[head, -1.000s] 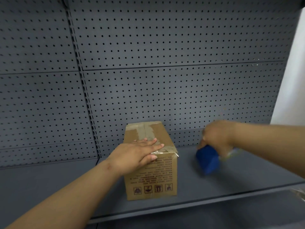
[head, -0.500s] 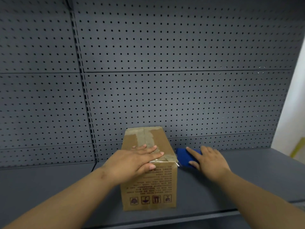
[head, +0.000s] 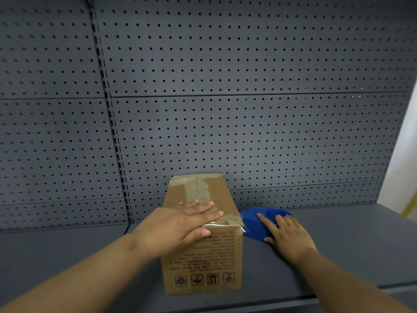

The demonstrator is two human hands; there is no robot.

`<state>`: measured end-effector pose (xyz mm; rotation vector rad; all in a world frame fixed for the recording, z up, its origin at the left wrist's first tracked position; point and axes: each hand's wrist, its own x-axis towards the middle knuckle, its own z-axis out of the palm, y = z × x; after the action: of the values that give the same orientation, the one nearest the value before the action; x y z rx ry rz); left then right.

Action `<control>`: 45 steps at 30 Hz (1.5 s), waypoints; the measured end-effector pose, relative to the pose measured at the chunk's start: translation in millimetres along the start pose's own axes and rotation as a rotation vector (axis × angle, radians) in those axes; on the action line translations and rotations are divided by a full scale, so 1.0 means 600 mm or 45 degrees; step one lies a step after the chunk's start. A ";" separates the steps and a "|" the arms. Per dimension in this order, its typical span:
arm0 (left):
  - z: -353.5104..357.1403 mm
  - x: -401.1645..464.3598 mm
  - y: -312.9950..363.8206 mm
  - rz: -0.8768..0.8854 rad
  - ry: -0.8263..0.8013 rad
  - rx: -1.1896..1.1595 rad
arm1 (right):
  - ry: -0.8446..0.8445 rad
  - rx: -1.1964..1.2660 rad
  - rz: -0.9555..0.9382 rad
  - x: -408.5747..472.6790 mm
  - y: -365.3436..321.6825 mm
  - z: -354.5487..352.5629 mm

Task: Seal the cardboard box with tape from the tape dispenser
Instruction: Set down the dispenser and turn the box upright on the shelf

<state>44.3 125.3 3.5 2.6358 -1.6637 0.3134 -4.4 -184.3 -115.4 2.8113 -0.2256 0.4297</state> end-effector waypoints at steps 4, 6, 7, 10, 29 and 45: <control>-0.007 -0.001 -0.010 0.023 -0.047 -0.003 | 0.005 0.008 0.040 0.004 0.014 0.004; -0.013 -0.008 -0.018 0.044 -0.097 -0.001 | 0.006 0.106 0.105 0.002 0.017 -0.010; -0.017 -0.014 -0.023 0.052 -0.126 -0.003 | 0.019 0.136 0.093 0.003 0.017 -0.023; -0.031 -0.036 -0.043 0.085 -0.184 0.019 | 0.063 0.346 0.136 0.018 0.013 -0.076; -0.071 -0.191 -0.072 -0.314 -0.044 0.236 | -0.327 1.084 -0.086 0.160 -0.155 -0.224; -0.051 -0.174 -0.045 -1.102 0.163 -0.848 | 0.119 0.590 -0.132 0.086 -0.139 -0.249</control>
<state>20.4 233.6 18.2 2.4121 -0.3588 -0.0864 20.5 -65.7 16.1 3.2201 0.0489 0.6604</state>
